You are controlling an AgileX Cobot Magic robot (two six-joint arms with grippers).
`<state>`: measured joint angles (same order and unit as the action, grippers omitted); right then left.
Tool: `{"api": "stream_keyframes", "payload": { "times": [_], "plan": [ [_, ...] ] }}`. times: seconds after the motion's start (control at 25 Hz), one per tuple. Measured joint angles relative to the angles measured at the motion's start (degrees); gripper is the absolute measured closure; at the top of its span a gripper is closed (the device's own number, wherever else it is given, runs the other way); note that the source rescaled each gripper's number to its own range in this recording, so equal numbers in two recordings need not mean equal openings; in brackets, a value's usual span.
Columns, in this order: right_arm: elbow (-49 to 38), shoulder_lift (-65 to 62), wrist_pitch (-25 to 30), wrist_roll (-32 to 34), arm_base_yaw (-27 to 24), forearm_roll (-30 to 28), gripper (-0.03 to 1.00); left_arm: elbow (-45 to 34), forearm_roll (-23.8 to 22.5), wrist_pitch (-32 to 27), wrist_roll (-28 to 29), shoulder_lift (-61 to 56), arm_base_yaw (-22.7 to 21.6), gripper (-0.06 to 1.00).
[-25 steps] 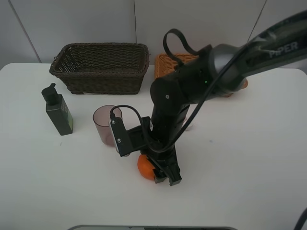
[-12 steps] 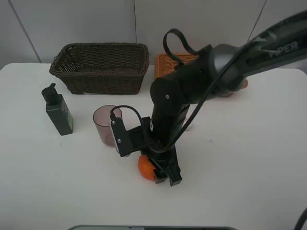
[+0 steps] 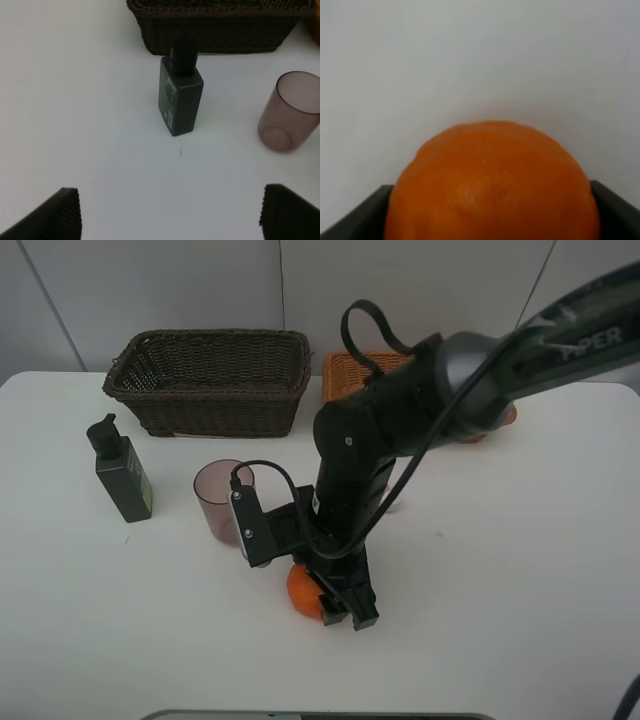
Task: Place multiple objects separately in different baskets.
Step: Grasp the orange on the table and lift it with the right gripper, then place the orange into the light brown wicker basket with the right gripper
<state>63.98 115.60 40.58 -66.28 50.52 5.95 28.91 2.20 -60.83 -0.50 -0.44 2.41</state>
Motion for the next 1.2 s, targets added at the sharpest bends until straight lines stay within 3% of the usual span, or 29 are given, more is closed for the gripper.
{"api": "stream_keyframes", "payload": {
  "times": [0.12,0.24,0.36,0.56,0.68,0.88,1.2],
  "plan": [
    [1.01,-1.08,2.45,3.81,-0.14,1.53,0.59,0.00,0.00,0.00,0.00,0.00,0.00,0.03],
    [5.42,-1.77,6.59,12.36,-1.47,1.64,0.59,0.00,0.00,0.00,0.00,0.00,0.00,0.03],
    [11.36,-1.85,10.49,27.97,-3.78,0.26,0.59,0.00,0.00,0.00,0.00,0.00,0.00,0.03],
    [21.90,-1.85,15.52,57.79,-8.36,-7.73,0.59,0.00,0.00,0.00,0.00,0.00,0.00,0.03],
    [27.19,-1.80,18.35,68.42,-11.18,-10.30,0.59,0.00,0.00,0.00,0.00,0.00,0.00,0.03],
    [36.83,0.94,23.33,78.68,-15.41,-11.44,0.59,0.00,0.00,0.00,0.00,0.00,0.00,0.03],
    [53.47,12.13,28.22,85.06,-20.56,-13.86,0.59,0.00,0.00,0.00,0.00,0.00,0.00,0.03]
  ]
}}
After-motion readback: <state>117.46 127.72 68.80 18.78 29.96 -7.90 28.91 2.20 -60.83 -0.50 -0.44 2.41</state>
